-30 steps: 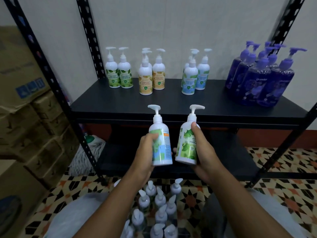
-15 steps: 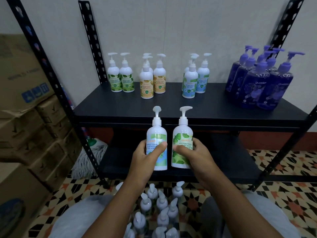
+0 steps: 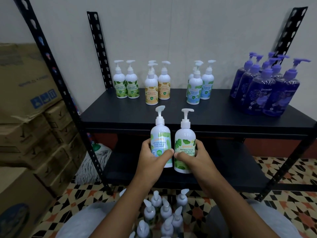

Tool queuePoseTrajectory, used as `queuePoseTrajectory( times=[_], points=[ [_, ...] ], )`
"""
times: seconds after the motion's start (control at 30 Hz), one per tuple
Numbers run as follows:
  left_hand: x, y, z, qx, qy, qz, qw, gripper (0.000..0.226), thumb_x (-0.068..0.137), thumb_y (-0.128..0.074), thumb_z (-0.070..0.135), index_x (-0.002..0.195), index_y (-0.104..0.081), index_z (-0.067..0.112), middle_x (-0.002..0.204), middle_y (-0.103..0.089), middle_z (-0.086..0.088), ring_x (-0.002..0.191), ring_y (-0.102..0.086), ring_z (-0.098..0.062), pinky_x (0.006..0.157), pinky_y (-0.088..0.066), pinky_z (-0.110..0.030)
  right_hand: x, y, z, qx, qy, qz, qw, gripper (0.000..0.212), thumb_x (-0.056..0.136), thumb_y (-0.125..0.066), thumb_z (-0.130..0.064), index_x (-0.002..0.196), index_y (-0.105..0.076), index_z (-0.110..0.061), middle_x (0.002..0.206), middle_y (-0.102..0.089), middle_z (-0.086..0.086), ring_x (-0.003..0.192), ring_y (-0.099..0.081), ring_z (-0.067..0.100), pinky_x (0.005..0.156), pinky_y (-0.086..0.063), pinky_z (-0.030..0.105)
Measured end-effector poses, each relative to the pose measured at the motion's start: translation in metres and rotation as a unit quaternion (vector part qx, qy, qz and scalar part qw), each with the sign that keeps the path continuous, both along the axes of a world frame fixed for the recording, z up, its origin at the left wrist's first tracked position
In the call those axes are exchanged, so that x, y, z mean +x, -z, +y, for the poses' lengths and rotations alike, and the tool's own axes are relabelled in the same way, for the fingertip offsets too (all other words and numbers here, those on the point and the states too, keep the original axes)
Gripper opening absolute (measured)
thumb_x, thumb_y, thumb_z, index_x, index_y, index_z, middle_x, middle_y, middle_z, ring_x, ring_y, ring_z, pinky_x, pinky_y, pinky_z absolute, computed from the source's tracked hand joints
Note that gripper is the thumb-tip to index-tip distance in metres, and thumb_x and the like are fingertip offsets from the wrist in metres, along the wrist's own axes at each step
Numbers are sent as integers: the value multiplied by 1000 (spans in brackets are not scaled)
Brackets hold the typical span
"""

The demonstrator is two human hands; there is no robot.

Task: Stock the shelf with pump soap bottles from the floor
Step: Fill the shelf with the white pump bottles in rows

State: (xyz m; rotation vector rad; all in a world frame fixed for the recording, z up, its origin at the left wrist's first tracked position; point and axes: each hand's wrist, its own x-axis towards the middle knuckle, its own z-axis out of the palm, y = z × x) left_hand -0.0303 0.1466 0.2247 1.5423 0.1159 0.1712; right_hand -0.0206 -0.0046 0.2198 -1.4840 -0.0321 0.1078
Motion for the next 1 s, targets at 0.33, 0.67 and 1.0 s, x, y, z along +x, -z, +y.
queuePoseTrajectory(
  times=[0.33,0.67,1.0],
  points=[
    [68,-54,72,4,-99,-113,989,47,80,-85,15,117,-56,22,101,-71,-1,72,-68,2,65,-56,-16,71,-66,65,-45,-1,-90,995,49,80,-83,-18,118,-52,-25,108,-71,-1,93,-73,11,74,-57,25],
    [98,-62,180,9,-202,-140,969,46,81,-84,14,118,-58,22,91,-68,7,64,-65,8,55,-49,-9,165,-79,181,-105,-22,-148,983,61,79,-84,-21,128,-48,-19,112,-69,1,99,-70,16,86,-59,38],
    [109,-42,208,17,-217,-98,971,49,79,-85,21,121,-59,23,93,-67,5,68,-64,-2,53,-48,-10,212,-52,223,-151,-33,-182,971,39,78,-86,-25,105,-58,-34,109,-71,-6,98,-69,8,91,-57,35]
  ],
)
